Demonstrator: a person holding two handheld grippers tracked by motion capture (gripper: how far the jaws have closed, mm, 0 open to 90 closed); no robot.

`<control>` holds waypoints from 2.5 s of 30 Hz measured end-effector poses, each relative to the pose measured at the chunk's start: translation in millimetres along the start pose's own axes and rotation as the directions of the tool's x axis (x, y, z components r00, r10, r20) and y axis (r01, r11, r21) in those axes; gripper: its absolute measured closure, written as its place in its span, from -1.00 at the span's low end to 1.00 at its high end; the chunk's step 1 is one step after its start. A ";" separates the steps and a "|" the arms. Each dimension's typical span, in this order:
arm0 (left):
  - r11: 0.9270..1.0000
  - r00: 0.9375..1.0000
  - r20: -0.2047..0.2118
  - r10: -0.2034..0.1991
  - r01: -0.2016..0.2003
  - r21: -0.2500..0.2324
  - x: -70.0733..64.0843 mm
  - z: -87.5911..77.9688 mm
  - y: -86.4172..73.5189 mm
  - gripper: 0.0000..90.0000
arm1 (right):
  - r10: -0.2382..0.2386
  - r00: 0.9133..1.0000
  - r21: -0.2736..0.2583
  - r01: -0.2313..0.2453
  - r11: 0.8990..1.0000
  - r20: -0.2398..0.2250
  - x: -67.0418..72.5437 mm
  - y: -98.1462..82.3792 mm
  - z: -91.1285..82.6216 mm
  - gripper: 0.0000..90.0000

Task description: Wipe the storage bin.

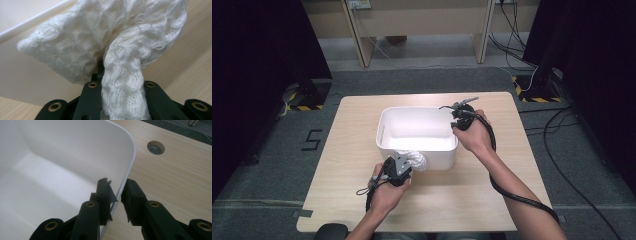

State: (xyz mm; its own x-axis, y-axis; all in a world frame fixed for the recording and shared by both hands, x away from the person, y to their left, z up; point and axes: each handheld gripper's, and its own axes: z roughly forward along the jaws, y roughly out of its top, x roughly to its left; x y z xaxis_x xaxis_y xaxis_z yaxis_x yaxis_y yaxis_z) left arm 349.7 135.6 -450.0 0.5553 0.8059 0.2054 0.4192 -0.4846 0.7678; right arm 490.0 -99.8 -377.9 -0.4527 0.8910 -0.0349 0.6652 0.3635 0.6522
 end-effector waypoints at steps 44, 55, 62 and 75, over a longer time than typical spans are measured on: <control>0.998 1.000 0.008 0.014 -0.015 0.066 -9.5 30.0 -26.9 0.72 | -0.004 1.000 0.001 0.004 1.000 -0.002 -0.1 0.9 0.7 0.66; 0.997 1.000 0.012 0.023 -0.023 0.080 -10.3 33.6 -28.3 0.72 | -0.006 1.000 0.002 0.006 1.000 -0.001 0.1 1.0 0.7 0.66; 0.996 0.999 0.017 0.031 -0.033 0.078 -13.2 32.4 -25.3 0.72 | -0.005 1.000 0.003 0.005 1.000 -0.001 0.7 1.3 0.9 0.66; 0.997 0.999 0.026 0.041 -0.042 0.071 -17.3 31.0 -18.3 0.72 | -0.006 1.000 0.004 0.006 1.000 -0.001 0.8 1.5 0.9 0.66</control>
State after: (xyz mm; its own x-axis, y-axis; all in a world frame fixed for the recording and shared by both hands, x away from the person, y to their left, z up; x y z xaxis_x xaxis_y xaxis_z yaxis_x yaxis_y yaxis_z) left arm 354.7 120.0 -486.4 0.5903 0.7764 0.2207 0.4450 -0.5411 0.7135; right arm 491.2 -98.3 -377.6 -0.4567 0.8888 -0.0381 0.6652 0.3697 0.6487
